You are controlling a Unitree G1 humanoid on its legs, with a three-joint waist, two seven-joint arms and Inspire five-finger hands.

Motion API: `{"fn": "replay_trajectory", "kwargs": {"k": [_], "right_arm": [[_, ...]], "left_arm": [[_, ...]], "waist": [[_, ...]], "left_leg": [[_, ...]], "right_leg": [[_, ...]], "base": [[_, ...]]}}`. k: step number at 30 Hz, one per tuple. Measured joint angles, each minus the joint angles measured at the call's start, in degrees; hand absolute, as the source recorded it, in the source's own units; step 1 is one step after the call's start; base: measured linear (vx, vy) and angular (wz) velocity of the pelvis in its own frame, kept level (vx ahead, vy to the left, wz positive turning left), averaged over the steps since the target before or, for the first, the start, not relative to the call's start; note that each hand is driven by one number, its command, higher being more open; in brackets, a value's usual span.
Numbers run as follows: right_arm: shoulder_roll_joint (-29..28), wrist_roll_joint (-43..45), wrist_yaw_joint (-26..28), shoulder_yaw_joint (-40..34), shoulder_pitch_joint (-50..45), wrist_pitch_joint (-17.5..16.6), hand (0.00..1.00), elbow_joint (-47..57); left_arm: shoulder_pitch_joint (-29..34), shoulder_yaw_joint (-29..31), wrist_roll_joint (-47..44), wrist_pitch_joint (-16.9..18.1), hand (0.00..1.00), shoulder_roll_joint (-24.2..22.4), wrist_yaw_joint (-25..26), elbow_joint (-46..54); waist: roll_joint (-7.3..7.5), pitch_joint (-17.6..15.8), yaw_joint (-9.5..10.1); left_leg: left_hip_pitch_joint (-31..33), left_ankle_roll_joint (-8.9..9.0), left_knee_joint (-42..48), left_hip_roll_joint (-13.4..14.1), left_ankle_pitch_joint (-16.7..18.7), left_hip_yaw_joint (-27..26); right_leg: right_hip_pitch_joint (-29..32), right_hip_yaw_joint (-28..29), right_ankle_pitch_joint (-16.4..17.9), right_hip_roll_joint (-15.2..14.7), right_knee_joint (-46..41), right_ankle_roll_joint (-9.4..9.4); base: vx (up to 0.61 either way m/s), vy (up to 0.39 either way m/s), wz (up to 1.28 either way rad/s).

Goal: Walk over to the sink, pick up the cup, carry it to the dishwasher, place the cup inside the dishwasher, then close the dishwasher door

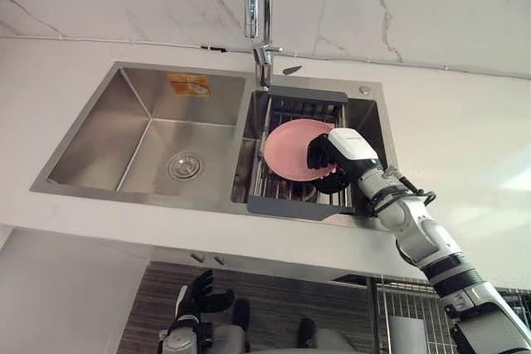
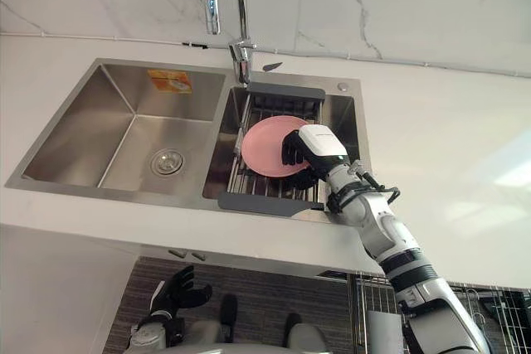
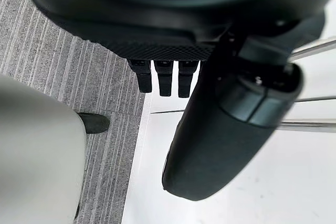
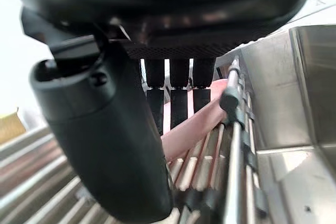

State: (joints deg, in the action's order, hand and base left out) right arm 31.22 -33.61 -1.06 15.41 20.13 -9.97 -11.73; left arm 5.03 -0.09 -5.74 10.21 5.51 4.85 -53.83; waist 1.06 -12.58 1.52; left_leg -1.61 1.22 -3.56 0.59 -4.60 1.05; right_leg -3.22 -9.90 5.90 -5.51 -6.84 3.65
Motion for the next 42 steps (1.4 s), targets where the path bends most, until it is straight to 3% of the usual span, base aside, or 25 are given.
{"fn": "replay_trajectory", "kwargs": {"k": [14,36,42], "right_arm": [[-2.23,2.26,-2.64,-7.29,-5.21,-0.34,0.3,15.14],[-3.64,5.83,-2.89,-8.85,-9.85,-0.34,0.3,16.55],[-4.09,12.41,-1.47,-8.85,-10.12,-0.64,0.3,16.57]], "left_arm": [[0.54,0.93,0.14,-0.12,0.9,-0.14,-0.62,-0.36],[0.54,0.82,0.17,-0.32,0.9,-0.15,-1.07,-2.11],[0.54,0.84,0.16,-0.33,0.9,-0.15,-1.16,-2.24]], "waist": [[-0.07,0.05,-1.07],[-1.05,1.01,-2.42],[-1.07,1.15,-2.43]], "left_leg": [[-2.86,0.11,-0.78,0.03,0.08,-1.74],[-3.89,-0.4,-1.42,0.0,-0.49,-1.73],[-3.92,-0.38,-1.67,0.07,-0.72,-1.72]], "right_leg": [[-1.9,1.95,-0.33,0.04,0.73,0.37],[-3.8,1.69,-1.61,0.28,3.16,0.47],[-3.84,1.69,-1.62,0.36,3.16,0.45]], "base": [[-0.03,-0.006,-0.06],[-0.01,-0.005,-0.01],[-0.04,-0.018,0.0]]}}
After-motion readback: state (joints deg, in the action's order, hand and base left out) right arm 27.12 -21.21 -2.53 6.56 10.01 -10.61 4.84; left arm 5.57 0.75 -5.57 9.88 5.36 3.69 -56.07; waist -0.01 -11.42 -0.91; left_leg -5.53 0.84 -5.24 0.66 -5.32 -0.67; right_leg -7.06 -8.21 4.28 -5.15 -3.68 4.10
